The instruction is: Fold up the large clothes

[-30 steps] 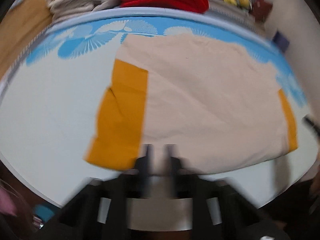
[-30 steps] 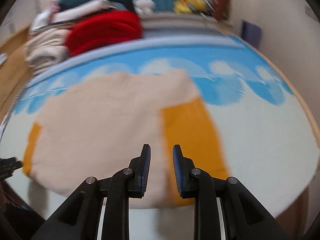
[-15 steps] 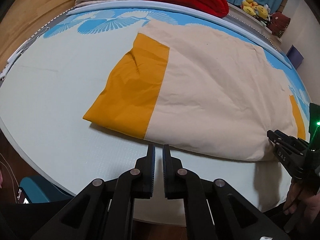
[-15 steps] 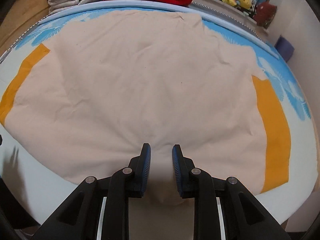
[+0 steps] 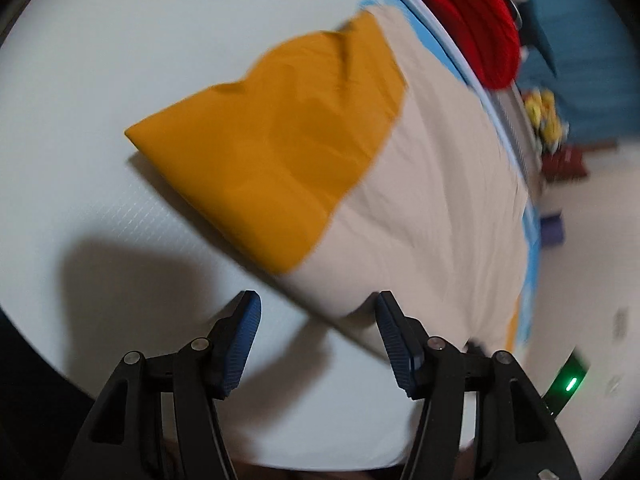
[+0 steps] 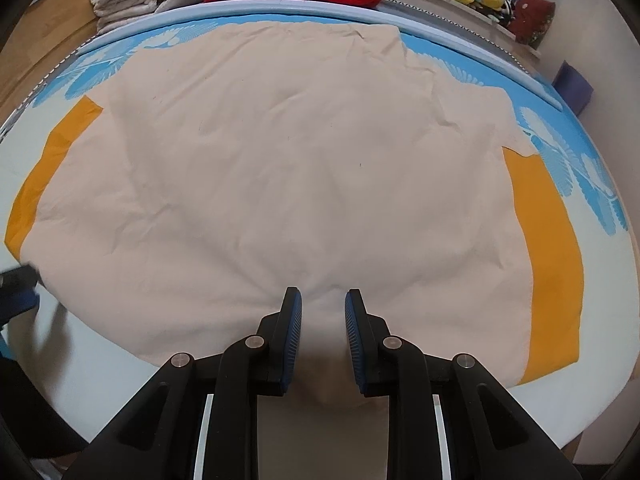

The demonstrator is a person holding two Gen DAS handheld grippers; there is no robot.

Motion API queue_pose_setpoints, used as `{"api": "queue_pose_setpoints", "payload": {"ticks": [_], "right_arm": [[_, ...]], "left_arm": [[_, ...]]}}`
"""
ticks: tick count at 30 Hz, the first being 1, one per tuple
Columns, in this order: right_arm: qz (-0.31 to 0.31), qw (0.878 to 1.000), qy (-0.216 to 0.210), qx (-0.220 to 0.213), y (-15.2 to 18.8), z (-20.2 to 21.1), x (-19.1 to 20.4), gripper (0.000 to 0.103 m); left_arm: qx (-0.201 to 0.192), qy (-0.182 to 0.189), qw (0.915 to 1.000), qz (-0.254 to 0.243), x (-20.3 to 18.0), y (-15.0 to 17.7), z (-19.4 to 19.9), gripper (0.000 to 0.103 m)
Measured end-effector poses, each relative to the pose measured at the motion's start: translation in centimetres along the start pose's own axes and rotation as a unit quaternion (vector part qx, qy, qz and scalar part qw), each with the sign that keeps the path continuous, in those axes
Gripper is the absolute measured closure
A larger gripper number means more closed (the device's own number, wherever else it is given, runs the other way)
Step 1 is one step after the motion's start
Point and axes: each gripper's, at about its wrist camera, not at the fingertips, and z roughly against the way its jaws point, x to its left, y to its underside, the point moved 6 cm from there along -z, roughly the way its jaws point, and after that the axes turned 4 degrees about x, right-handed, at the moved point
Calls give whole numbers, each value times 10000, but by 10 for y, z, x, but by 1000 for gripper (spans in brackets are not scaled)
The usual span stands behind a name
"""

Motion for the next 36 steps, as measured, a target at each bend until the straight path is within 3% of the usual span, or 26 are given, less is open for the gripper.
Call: {"api": "queue_pose_setpoints", "payload": {"ticks": [7,16,19,21,25,30,36], "right_arm": [[33,9999,-120,-12,0,-1,-2,79],[-142,9994,-296,-104,2,-1,-5,79],[-219,9992,-286,-156,3,-1,-5,78],[-272,9991,-273,-180,3,-1,-4,78],[-356,9990,-193,-200,2,1,-4,78],[-650,9969,70,-438,-5,23,-1,78],[-843,9890,-29,-1218,-15,84,28,78]], "left_arm": [[-395,524,9955,689,9,-22,-1,48],[-756,730,9921,680,-2,-35,-9,53],[-659,782,9924,679,-2,-38,-13,68],[-512,812,9935,606,-5,-39,-16,85],[-513,793,9952,241,-24,-41,1,92],[-483,474,9955,-665,-65,-36,57,93],[-679,112,9815,-1789,-90,-33,134,93]]}}
